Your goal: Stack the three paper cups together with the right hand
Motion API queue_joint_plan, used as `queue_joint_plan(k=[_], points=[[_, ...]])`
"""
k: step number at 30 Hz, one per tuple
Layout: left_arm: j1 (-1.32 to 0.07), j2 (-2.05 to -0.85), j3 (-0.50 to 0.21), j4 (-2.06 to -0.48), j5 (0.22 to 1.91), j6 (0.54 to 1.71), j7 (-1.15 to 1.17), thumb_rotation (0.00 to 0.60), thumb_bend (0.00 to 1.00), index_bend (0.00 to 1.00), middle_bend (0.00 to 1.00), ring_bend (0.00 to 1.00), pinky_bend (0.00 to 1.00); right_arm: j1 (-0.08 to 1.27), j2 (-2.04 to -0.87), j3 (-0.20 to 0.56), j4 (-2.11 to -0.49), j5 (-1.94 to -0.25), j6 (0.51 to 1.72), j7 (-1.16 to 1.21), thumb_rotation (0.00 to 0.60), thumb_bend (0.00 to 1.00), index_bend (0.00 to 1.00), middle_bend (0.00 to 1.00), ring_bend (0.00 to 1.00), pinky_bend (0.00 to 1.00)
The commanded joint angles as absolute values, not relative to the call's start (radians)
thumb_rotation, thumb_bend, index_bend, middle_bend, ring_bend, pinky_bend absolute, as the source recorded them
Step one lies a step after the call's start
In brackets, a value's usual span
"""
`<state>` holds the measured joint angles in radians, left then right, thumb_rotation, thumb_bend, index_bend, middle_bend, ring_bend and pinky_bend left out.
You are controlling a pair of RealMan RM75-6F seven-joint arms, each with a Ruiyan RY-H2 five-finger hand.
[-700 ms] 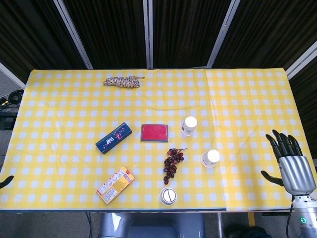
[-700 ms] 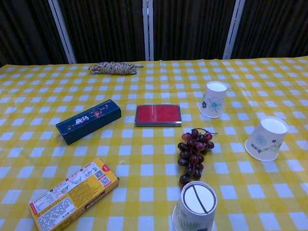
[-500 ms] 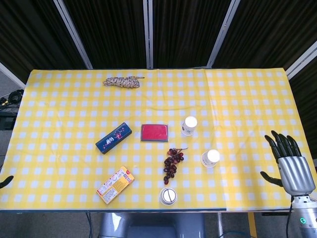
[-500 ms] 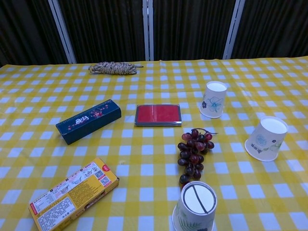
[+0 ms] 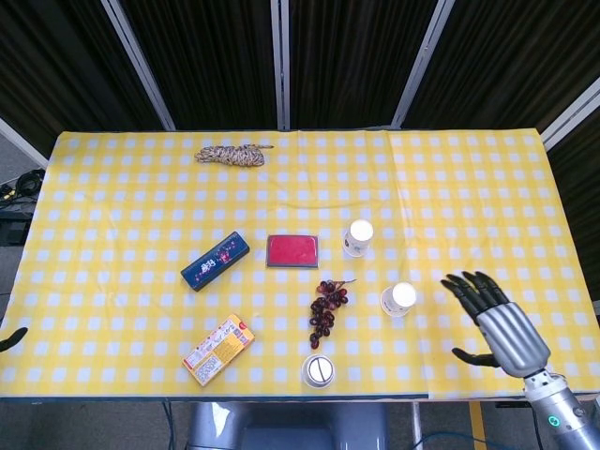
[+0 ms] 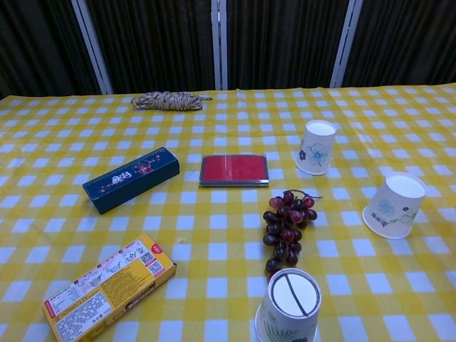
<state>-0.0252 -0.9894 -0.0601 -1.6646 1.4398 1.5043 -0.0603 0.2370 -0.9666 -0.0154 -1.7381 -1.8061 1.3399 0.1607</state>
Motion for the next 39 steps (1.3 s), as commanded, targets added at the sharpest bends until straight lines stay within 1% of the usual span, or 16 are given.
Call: queue_joint_plan(k=[1,3,5,8,13,18,26,34,39], points=[[-0.038,-0.998,-0.065,-1.658,1.425,1.483,-0.051,0.6,0.0,0.0,0.0,0.0,0.0,0.362,-0.954,-0.075,-1.684,-2.002,1.276,0.314,0.6,0.01,0.09,0.18,0.11,0.2],[-0.043,-1.003,-0.066,-1.656,1.422,1.474,-0.044,0.6,0.0,0.0,0.0,0.0,0.0,0.402,-0.958,-0.083,-1.684,-2.042,1.252,0.351,0.6,0.03,0.1,0.19,0.14,0.22],[-0.048,-1.008,-0.065,-1.656,1.42,1.466,-0.034,0.6,0.0,0.0,0.0,0.0,0.0,0.476,-0.977,-0.085,-1.708,-2.092,1.193,0.379,0.6,0.04,0.11,0.2,0.14,0.22],[-0.05,-1.011,-0.066,-1.654,1.411,1.461,-0.027,0.6,0.0,0.0,0.0,0.0,0.0,0.539,-1.001,-0.075,-1.756,-2.115,1.126,0.345,0.6,0.06,0.12,0.2,0.14,0.22],[-0.049,-1.01,-0.065,-1.653,1.412,1.463,-0.031,0.6,0.0,0.0,0.0,0.0,0.0,0.602,-1.076,-0.05,-1.792,-2.086,1.008,0.231,0.6,0.07,0.14,0.21,0.15,0.23],[-0.049,-1.008,-0.064,-1.653,1.414,1.464,-0.038,0.6,0.0,0.0,0.0,0.0,0.0,0.639,-1.125,-0.045,-1.804,-2.06,0.927,0.13,0.6,0.07,0.14,0.21,0.15,0.23],[-0.05,-1.006,-0.063,-1.653,1.413,1.461,-0.043,0.6,0.0,0.0,0.0,0.0,0.0,0.652,-1.178,-0.046,-1.807,-2.026,0.895,0.034,0.6,0.09,0.15,0.2,0.15,0.23],[-0.048,-1.003,-0.062,-1.653,1.414,1.466,-0.047,0.6,0.0,0.0,0.0,0.0,0.0,0.665,-1.243,-0.052,-1.768,-1.99,0.881,-0.053,0.6,0.11,0.18,0.21,0.16,0.24],[-0.049,-1.004,-0.062,-1.653,1.413,1.465,-0.045,0.6,0.0,0.0,0.0,0.0,0.0,0.675,-1.294,-0.063,-1.731,-1.964,0.86,-0.095,0.6,0.14,0.19,0.22,0.18,0.25]])
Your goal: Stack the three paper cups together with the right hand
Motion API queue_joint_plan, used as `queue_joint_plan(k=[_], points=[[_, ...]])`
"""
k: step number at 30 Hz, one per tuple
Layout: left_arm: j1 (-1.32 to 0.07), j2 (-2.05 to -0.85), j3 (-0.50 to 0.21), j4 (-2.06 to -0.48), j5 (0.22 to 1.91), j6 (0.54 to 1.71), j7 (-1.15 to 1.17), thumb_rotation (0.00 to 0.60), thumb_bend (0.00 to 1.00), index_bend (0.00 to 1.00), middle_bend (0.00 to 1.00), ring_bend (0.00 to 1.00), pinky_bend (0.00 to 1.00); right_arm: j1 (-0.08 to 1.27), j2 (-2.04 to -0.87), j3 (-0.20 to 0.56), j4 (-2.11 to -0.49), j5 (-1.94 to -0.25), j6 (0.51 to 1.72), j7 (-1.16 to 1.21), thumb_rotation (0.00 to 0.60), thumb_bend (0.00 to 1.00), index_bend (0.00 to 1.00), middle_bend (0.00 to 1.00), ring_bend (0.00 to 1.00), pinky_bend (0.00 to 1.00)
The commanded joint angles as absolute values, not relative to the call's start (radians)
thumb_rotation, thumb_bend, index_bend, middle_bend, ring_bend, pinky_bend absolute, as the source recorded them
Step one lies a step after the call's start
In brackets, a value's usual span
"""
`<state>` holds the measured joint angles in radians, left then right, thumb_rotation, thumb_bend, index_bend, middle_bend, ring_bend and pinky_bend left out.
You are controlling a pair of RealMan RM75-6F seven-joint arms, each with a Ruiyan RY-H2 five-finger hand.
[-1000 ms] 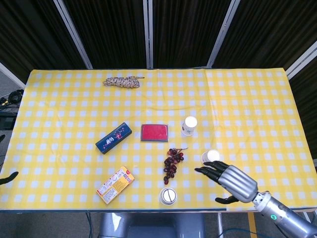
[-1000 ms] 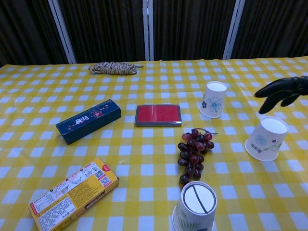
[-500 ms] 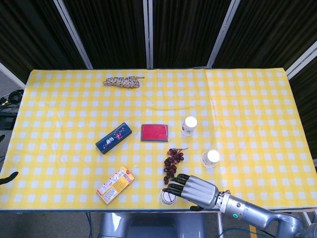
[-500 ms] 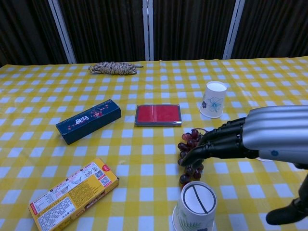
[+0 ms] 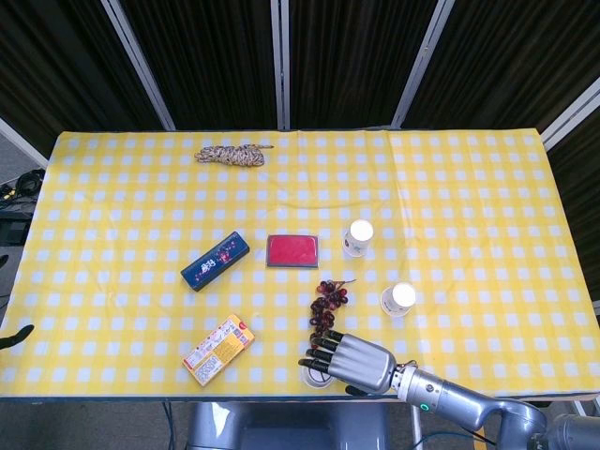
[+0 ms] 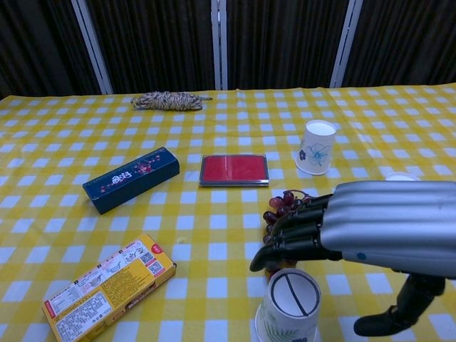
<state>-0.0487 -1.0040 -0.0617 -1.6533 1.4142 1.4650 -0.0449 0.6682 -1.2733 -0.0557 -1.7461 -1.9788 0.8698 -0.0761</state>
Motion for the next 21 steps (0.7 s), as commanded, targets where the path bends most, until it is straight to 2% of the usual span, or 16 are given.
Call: queue_joint_plan(k=[1,7,12,17,21], points=[[-0.049,-1.004,-0.062,-1.653,1.413,1.465,-0.046,0.6,0.0,0.0,0.0,0.0,0.0,0.676,-1.298,-0.066,-1.729,-1.962,0.86,-0.099,0.6,0.15,0.19,0.22,0.18,0.25],[-0.051,-1.004,-0.062,-1.651,1.409,1.458,-0.05,0.6,0.0,0.0,0.0,0.0,0.0,0.684,-1.339,-0.072,-1.71,-1.94,0.868,-0.118,0.6,0.15,0.22,0.27,0.23,0.34],[-0.051,-1.002,-0.063,-1.65,1.408,1.459,-0.055,0.6,0.0,0.0,0.0,0.0,0.0,0.681,-1.376,-0.076,-1.676,-1.938,0.907,-0.115,0.6,0.23,0.34,0.39,0.36,0.45],[-0.054,-1.002,-0.063,-1.646,1.407,1.453,-0.057,0.6,0.0,0.0,0.0,0.0,0.0,0.681,-1.385,-0.082,-1.66,-1.934,0.937,-0.113,0.6,0.32,0.38,0.42,0.4,0.47],[-0.055,-1.002,-0.064,-1.646,1.403,1.45,-0.057,0.6,0.0,0.0,0.0,0.0,0.0,0.681,-1.358,-0.079,-1.685,-1.918,0.968,-0.083,0.6,0.33,0.38,0.42,0.4,0.47]])
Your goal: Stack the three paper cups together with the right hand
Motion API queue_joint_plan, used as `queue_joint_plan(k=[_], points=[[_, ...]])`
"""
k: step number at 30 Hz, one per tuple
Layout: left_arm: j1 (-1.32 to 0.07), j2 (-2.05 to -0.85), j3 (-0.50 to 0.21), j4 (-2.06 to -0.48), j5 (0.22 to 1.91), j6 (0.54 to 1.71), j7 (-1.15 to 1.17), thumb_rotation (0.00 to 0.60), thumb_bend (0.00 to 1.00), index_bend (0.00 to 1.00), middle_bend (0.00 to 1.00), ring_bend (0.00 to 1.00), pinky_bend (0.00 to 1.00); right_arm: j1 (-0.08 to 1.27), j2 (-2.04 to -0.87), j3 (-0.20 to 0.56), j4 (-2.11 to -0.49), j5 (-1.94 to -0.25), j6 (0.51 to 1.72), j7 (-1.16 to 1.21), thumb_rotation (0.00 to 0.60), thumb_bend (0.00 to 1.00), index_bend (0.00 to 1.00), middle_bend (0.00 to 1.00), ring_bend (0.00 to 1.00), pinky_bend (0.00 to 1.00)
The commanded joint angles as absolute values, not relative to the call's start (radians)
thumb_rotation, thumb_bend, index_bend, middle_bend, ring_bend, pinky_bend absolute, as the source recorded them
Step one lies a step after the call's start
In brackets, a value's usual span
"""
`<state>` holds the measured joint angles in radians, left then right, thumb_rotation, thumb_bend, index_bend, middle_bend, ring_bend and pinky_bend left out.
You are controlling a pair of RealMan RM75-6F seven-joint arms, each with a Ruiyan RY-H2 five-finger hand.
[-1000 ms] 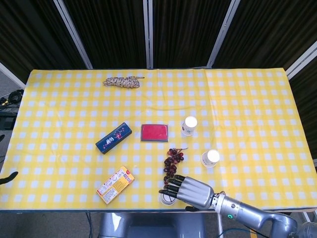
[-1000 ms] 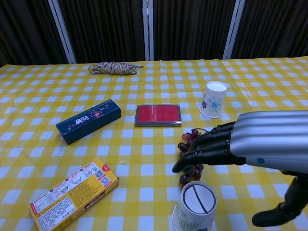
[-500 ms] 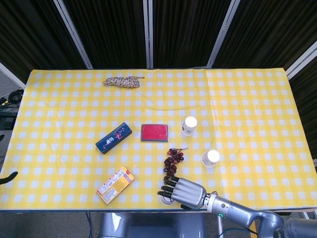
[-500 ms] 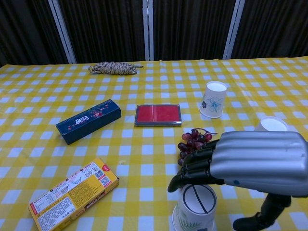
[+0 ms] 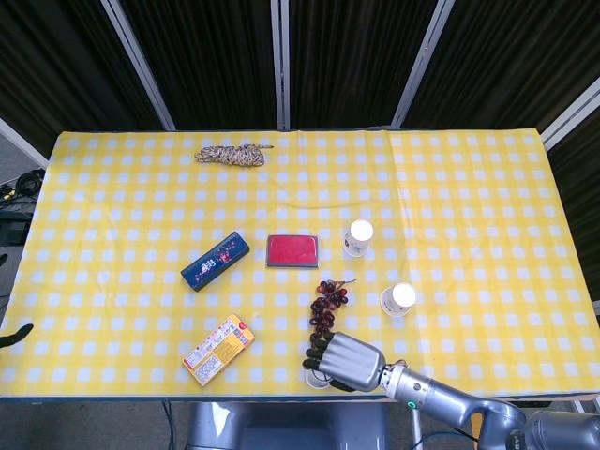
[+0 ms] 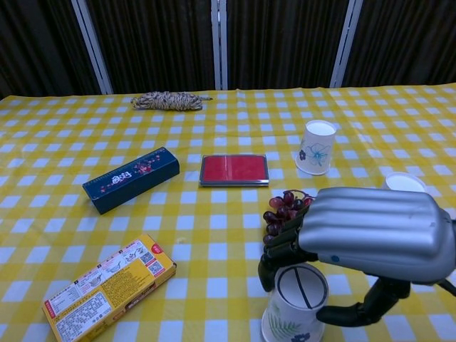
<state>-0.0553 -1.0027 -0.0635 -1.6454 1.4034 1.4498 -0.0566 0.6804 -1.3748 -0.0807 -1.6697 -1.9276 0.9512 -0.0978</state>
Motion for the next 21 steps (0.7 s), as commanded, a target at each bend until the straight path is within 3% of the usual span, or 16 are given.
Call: queue_joint_plan(k=[1,8,13,21], points=[[-0.055,-1.002,-0.064,-1.646,1.403,1.45,-0.058,0.6,0.0,0.0,0.0,0.0,0.0,0.681,-1.35,-0.077,-1.691,-1.916,0.975,-0.079,0.6,0.33,0.38,0.42,0.4,0.47],[-0.05,-0.995,-0.064,-1.655,1.407,1.461,-0.071,0.6,0.0,0.0,0.0,0.0,0.0,0.66,-1.232,-0.04,-1.761,-1.879,1.068,-0.066,0.6,0.36,0.38,0.42,0.4,0.47],[-0.044,-0.982,-0.064,-1.667,1.423,1.481,-0.081,0.6,0.0,0.0,0.0,0.0,0.0,0.621,-1.078,-0.011,-1.81,-1.79,1.114,-0.077,0.6,0.36,0.37,0.41,0.4,0.47],[-0.037,-0.961,-0.06,-1.692,1.436,1.496,-0.071,0.6,0.0,0.0,0.0,0.0,0.0,0.521,-0.9,-0.048,-1.809,-1.672,1.164,0.035,0.6,0.36,0.37,0.41,0.4,0.47]])
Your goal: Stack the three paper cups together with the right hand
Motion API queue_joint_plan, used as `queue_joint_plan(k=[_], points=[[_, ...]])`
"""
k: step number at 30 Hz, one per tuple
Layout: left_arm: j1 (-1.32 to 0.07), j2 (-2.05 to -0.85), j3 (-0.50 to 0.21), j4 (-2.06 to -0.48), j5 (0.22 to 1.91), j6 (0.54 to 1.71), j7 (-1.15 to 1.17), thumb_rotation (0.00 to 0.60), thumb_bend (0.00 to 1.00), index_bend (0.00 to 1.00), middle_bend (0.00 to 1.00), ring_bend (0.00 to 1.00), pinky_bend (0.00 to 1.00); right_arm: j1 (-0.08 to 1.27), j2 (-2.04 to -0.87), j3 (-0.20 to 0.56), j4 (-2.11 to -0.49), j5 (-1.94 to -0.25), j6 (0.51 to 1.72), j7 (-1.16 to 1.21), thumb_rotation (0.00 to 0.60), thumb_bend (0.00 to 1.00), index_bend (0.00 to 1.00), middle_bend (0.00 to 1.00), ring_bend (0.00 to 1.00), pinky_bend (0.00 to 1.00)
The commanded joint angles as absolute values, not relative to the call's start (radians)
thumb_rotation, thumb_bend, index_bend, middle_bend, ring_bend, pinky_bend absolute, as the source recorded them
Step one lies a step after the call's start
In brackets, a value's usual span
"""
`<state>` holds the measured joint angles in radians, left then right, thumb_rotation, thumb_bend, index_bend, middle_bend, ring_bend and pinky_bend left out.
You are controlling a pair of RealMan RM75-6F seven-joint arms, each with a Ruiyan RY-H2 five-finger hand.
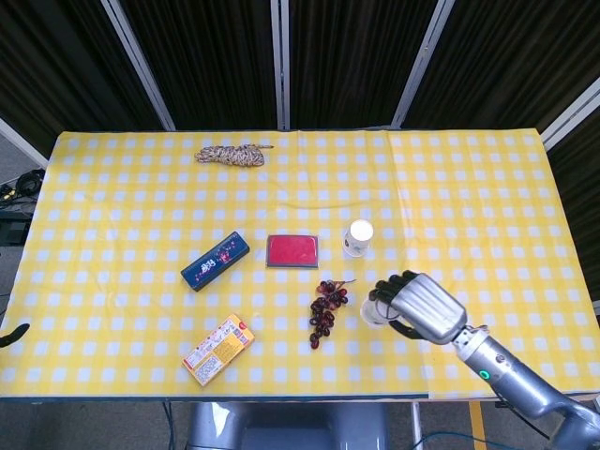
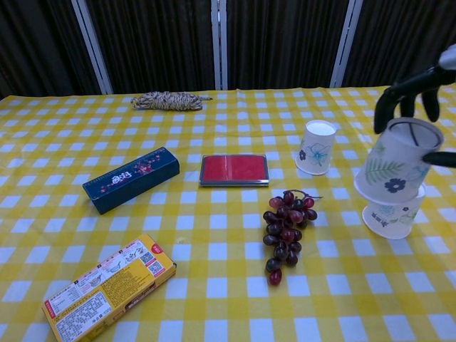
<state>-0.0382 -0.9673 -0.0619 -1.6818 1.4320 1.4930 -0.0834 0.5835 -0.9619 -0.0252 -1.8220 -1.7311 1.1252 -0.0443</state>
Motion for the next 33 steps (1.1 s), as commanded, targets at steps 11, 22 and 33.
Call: queue_joint_plan(k=[11,22,33], points=[[-0.039,-0.966,-0.056,-1.701,1.438,1.493,-0.047,0.6,0.0,0.0,0.0,0.0,0.0,0.493,-0.919,-0.062,-1.725,-1.68,1.157,0.132,0.6,0.37,0.37,0.41,0.4,0.47],[-0.038,-0.966,-0.052,-1.697,1.435,1.487,-0.048,0.6,0.0,0.0,0.0,0.0,0.0,0.505,-0.989,-0.027,-1.665,-1.652,1.127,0.106,0.6,0.38,0.37,0.4,0.4,0.47],[-0.04,-0.965,-0.051,-1.695,1.434,1.48,-0.056,0.6,0.0,0.0,0.0,0.0,0.0,0.517,-1.009,-0.008,-1.674,-1.623,1.09,0.053,0.6,0.38,0.36,0.4,0.4,0.47]])
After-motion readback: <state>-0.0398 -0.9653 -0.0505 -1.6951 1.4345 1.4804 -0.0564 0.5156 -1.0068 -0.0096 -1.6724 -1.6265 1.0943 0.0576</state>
